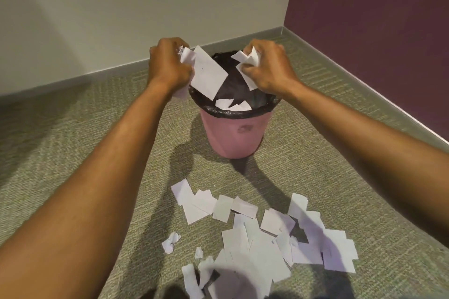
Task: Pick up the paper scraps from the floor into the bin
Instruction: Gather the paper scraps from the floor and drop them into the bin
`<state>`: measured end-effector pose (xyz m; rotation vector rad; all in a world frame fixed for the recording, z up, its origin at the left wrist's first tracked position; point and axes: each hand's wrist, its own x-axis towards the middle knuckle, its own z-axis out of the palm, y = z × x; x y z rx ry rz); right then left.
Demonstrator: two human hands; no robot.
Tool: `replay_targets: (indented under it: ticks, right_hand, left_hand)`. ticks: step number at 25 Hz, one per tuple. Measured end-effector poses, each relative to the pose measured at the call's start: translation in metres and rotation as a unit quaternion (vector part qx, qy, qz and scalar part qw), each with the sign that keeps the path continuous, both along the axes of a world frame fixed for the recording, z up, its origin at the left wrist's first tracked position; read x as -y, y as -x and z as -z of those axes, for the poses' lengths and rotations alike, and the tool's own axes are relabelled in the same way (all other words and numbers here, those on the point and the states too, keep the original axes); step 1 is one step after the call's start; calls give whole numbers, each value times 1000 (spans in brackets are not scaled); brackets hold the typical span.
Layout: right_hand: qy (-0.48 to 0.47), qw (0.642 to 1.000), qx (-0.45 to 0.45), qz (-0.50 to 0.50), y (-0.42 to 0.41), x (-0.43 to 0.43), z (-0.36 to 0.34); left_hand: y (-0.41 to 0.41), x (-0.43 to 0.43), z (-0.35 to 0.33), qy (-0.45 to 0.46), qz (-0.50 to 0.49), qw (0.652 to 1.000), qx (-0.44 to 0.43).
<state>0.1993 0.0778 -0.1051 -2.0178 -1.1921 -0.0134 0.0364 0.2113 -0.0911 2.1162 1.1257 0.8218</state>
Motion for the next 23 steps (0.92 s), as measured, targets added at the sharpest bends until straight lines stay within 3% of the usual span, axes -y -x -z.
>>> replay_targets:
  ticks: [6, 10, 14, 18, 20, 23]
  right_hand:
    - [77, 997, 14, 22, -27, -16, 18]
    - [150, 988, -16, -14, -38, -21, 24]
    - [137, 989, -46, -19, -48, -21, 32]
    - [92, 996, -13, 11, -49, -16, 43]
    - [42, 999, -5, 17, -36, -6, 42]
    - [-24, 996, -74, -42, 1, 19, 45]
  left_hand:
    - [-54, -5, 19, -14, 1, 1000, 11]
    - [-78, -2, 28, -5, 53, 997, -62]
    - [-79, -6, 40, -11, 100, 992, -81]
    - [-69, -3, 43, 4, 140, 988, -63]
    - [-58, -2, 46, -19, 104, 994, -14]
    - [-22, 3, 63, -71, -77, 989, 100]
